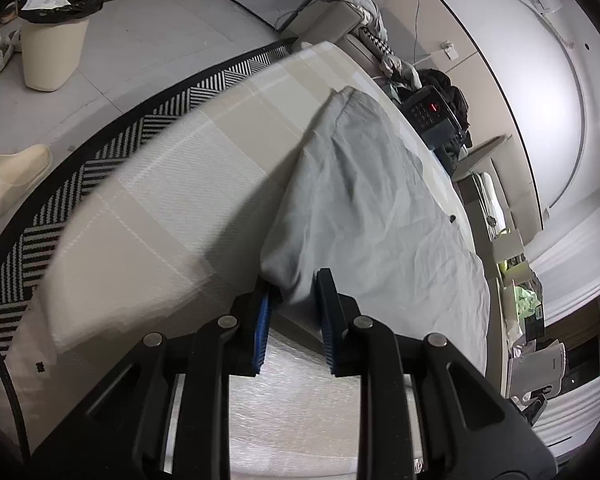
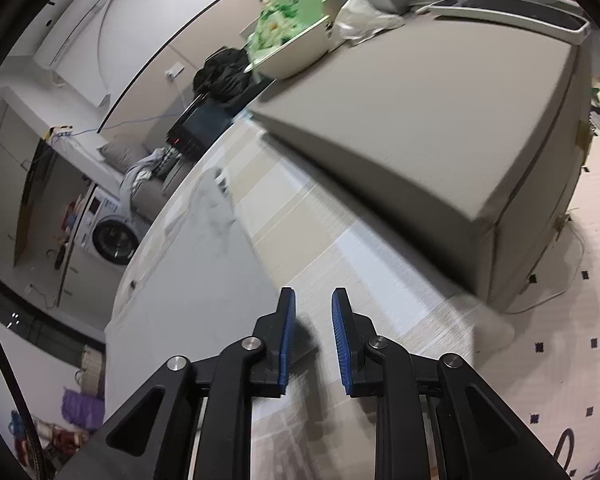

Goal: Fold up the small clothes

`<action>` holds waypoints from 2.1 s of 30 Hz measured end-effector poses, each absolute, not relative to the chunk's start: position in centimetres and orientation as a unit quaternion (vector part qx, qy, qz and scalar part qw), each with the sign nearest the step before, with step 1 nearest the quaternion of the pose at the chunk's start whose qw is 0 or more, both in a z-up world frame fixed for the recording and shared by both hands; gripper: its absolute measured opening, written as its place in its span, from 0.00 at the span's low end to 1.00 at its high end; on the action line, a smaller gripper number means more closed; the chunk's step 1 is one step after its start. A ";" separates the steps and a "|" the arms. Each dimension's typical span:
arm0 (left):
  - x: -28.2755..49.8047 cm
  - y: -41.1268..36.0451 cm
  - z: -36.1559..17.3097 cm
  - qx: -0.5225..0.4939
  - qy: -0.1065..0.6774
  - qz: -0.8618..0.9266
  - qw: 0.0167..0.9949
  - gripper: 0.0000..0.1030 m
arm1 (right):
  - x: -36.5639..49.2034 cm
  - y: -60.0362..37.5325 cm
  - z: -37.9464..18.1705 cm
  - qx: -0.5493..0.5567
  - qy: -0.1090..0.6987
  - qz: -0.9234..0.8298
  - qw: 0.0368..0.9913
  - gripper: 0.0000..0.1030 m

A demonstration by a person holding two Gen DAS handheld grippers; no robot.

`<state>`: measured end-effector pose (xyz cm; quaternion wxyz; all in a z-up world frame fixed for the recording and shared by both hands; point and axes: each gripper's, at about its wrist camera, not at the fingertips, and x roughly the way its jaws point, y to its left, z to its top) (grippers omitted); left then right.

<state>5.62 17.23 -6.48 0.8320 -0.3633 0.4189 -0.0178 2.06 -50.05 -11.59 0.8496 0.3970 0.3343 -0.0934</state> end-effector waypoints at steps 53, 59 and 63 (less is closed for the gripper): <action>10.7 -2.1 -5.8 0.022 0.442 -0.110 0.890 0.98 | 10.3 -36.1 -11.6 -0.027 0.420 -0.061 0.905 0.93; 10.8 -2.3 -5.9 0.030 0.444 -0.107 0.889 0.99 | 9.3 -38.5 -11.4 0.004 0.419 -0.086 0.904 0.93; 10.8 -2.3 -5.9 0.031 0.444 -0.106 0.889 0.99 | 8.6 -36.7 -10.2 -0.015 0.409 -0.054 0.911 0.93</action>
